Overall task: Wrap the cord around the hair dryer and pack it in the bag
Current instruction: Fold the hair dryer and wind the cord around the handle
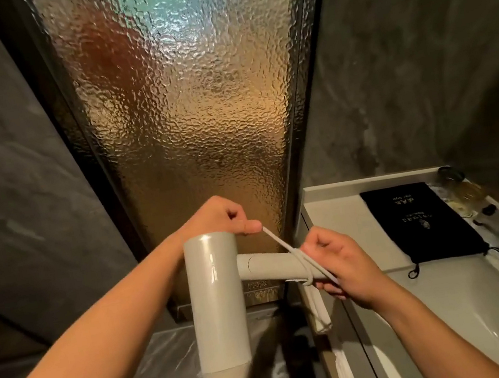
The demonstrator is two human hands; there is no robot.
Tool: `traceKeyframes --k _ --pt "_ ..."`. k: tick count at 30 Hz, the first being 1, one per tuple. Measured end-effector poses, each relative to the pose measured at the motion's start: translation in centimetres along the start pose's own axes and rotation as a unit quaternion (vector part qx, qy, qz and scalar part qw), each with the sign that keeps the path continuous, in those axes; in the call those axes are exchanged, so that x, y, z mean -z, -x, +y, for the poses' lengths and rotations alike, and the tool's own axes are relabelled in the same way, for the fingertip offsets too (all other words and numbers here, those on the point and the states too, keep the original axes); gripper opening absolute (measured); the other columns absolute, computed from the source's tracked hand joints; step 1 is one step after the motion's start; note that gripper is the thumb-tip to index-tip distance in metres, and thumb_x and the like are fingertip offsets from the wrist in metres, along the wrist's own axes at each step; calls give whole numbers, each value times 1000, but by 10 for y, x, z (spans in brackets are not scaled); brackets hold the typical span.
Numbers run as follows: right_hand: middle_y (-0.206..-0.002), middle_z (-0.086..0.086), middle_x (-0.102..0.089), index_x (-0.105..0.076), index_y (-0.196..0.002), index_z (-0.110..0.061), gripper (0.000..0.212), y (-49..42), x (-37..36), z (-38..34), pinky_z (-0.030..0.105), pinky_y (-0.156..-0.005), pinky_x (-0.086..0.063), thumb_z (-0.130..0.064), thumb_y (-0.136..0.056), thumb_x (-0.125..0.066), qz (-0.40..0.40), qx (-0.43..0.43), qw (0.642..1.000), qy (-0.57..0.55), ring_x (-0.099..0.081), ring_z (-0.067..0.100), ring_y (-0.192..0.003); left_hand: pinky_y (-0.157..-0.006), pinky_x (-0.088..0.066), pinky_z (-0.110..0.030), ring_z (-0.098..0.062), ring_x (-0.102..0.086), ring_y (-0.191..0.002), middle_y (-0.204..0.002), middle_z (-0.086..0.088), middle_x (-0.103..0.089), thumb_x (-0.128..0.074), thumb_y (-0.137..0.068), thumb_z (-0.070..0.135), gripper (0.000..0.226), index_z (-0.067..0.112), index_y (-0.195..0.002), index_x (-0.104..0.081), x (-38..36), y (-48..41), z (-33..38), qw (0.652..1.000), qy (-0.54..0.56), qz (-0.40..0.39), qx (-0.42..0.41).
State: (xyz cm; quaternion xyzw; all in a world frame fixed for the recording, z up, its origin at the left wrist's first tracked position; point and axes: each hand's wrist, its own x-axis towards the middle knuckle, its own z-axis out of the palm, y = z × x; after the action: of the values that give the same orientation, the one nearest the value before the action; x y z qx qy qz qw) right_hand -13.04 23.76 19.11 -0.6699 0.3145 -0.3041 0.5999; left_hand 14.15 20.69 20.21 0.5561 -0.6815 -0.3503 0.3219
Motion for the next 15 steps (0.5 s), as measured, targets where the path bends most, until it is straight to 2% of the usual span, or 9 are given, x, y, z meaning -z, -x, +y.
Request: traceKeyframes --k 2,3,4,5,6,8,9,12,15 --pt "-54 1 -55 -55 -77 -18 27 3 -7 -5 14 -30 -29 -31 -101 -56 17 2 997 -80 -41 6 -32 -63 -44 -27 -1 -54 -56 -56 15 -60 -80 -71 52 26 33 -58 -69 -18 4 -25 986 138 -92 -16" --pt "-55 4 -54 -55 -77 -19 27 3 -12 -6 14 -29 -27 -33 -100 -56 33 3 992 -121 -38 7 -30 -63 -46 -28 -3 -57 -55 -57 12 -62 -79 -72 53 26 31 -62 -71 -30 2 -46 968 223 -113 -9" --pt "-55 7 -54 -54 -78 -18 27 2 -17 -6 14 -29 -24 -34 -99 -57 58 3 985 -162 -36 7 -29 -59 -44 -30 -5 -54 -49 -54 9 -60 -81 -70 56 32 26 -62 -72 -42 6 -57 959 265 -100 30" --pt "-55 9 -54 -53 -81 -16 26 0 -23 -7 14 -29 -23 -35 -99 -56 87 2 977 -195 -35 7 -29 -54 -40 -29 -7 -48 -43 -49 7 -54 -80 -69 58 37 22 -63 -72 -52 17 -55 967 240 -41 73" --pt "-55 10 -54 -52 -85 -14 25 -3 -28 -6 15 -29 -22 -34 -99 -54 122 6 969 -215 -35 7 -29 -49 -38 -27 -5 -44 -41 -48 6 -50 -76 -77 54 37 19 -67 -72 -60 29 -44 975 201 21 95" --pt "-56 12 -54 -51 -88 -12 23 -13 -35 -3 16 -29 -23 -30 -103 -49 209 20 956 -203 -38 8 -30 -50 -40 -16 -1 -48 -46 -57 4 -53 -61 -95 38 32 12 -77 -71 -74 48 -26 983 151 51 91" --pt "-58 13 -55 -51 -87 -14 23 -19 -36 1 16 -29 -25 -29 -105 -49 252 24 951 -175 -41 10 -33 -53 -40 -12 1 -50 -51 -62 1 -56 -57 -97 38 34 11 -80 -69 -79 56 -15 986 125 52 94" --pt "-71 17 -62 -52 -79 -24 28 -36 -36 14 26 -42 -40 -37 -103 -52 362 29 931 -34 -58 23 -52 -52 -32 -21 -6 -45 -52 -57 -3 -55 -52 -99 41 42 9 -80 -71 -81 73 2 994 -40 91 48" --pt "-75 1 -63 -54 -88 -19 23 -44 -33 20 32 -61 -43 -37 -103 -51 403 26 906 128 -62 18 -68 -54 -39 -24 -9 -53 -56 -60 -1 -62 -53 -98 37 33 19 -75 -68 -68 86 18 987 -115 109 26"
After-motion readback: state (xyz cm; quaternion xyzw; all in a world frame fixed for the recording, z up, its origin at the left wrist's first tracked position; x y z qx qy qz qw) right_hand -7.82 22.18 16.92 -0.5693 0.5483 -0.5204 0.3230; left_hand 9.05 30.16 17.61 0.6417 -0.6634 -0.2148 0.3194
